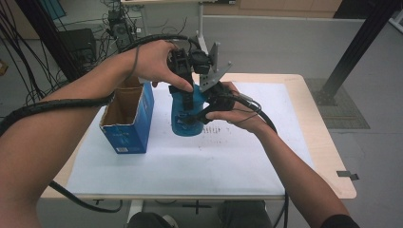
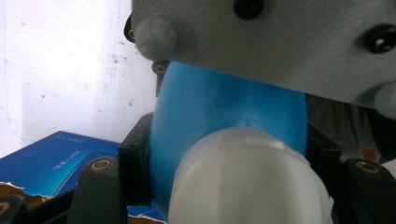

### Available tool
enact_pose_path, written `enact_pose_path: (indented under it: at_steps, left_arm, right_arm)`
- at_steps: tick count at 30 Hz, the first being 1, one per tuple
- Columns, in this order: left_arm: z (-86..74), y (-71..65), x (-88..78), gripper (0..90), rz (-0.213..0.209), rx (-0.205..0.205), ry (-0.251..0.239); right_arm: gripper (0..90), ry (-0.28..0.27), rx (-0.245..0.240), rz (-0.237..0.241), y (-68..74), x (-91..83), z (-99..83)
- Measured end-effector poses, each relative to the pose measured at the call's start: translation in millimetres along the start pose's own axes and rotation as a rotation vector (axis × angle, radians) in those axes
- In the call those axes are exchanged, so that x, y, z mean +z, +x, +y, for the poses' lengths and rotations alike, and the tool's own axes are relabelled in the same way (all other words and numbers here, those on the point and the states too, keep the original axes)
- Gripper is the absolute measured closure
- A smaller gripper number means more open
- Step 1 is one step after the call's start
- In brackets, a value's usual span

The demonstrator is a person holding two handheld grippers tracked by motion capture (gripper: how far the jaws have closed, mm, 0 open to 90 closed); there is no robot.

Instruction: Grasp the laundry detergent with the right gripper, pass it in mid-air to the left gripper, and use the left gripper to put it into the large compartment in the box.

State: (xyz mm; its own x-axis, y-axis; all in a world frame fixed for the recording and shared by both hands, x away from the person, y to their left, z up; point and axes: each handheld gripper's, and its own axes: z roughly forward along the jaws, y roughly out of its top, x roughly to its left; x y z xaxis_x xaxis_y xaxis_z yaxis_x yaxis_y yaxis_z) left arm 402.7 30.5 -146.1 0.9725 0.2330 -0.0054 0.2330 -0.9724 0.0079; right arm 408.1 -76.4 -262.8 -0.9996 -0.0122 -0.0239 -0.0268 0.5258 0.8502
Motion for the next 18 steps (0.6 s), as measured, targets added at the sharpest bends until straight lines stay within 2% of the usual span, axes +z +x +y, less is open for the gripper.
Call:
enact_pose_path:
  at_steps: [18]
  left_arm:
    - [0.1,-0.5,-0.3,36.8,0.004,-0.001,-0.003]
  right_arm:
    - [41.7,-0.007,0.009,0.005,0.4,-0.3,-0.2]
